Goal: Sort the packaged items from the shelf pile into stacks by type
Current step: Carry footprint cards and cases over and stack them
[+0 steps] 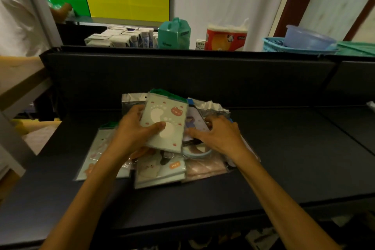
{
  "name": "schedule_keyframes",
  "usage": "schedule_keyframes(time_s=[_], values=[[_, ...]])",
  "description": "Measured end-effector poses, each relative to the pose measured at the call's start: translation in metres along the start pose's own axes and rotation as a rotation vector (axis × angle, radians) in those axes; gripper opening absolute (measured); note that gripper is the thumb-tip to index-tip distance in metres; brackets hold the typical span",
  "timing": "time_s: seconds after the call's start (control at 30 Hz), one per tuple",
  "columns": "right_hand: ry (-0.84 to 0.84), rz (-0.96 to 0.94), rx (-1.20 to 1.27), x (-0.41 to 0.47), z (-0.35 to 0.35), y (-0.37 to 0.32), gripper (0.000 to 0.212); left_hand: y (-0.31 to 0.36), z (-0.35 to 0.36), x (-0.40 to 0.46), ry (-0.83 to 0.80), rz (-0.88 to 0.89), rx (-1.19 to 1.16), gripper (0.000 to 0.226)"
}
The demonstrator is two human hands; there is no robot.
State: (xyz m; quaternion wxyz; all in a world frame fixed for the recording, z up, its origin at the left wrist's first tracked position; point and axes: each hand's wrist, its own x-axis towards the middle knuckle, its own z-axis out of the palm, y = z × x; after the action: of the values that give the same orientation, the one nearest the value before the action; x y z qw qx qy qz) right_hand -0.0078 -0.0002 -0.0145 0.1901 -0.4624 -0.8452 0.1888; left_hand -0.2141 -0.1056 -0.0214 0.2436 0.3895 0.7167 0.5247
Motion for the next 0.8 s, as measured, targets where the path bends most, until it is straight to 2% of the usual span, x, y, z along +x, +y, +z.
schedule_keyframes(time_s=[0.07, 0.17, 0.27, 0.37, 0.47, 0.53, 0.67, 0.8], values=[[0.039, -0.034, -0.062, -0.002, 0.003, -0.004, 0.066, -0.001, 0.001, 0.000, -0.004, -0.006, -0.028, 0.059], [-0.014, -0.004, -0.034, 0.005, -0.001, -0.004, 0.062, -0.003, 0.002, 0.000, 0.009, -0.017, -0.065, 0.056], [-0.070, 0.028, 0.168, 0.010, -0.004, 0.001, 0.055, -0.002, 0.003, 0.000, -0.001, -0.012, -0.084, 0.059], [-0.020, 0.035, 0.332, 0.012, -0.005, 0.007, 0.046, -0.003, 0.003, 0.003, -0.011, -0.004, -0.087, 0.061], [0.064, 0.089, 0.460, 0.015, -0.011, 0.015, 0.056, -0.001, 0.004, 0.003, -0.016, -0.005, -0.049, 0.073], [0.060, 0.112, 0.587, 0.015, -0.013, 0.020, 0.053, 0.001, 0.005, 0.003, -0.025, -0.003, -0.054, 0.081], [0.128, 0.141, 0.779, 0.013, -0.012, 0.029, 0.034, 0.002, 0.007, 0.007, -0.030, 0.016, -0.167, 0.063], [0.173, 0.168, 0.879, 0.008, -0.019, 0.041, 0.023, 0.001, 0.006, 0.009, -0.023, 0.064, -0.171, 0.058]])
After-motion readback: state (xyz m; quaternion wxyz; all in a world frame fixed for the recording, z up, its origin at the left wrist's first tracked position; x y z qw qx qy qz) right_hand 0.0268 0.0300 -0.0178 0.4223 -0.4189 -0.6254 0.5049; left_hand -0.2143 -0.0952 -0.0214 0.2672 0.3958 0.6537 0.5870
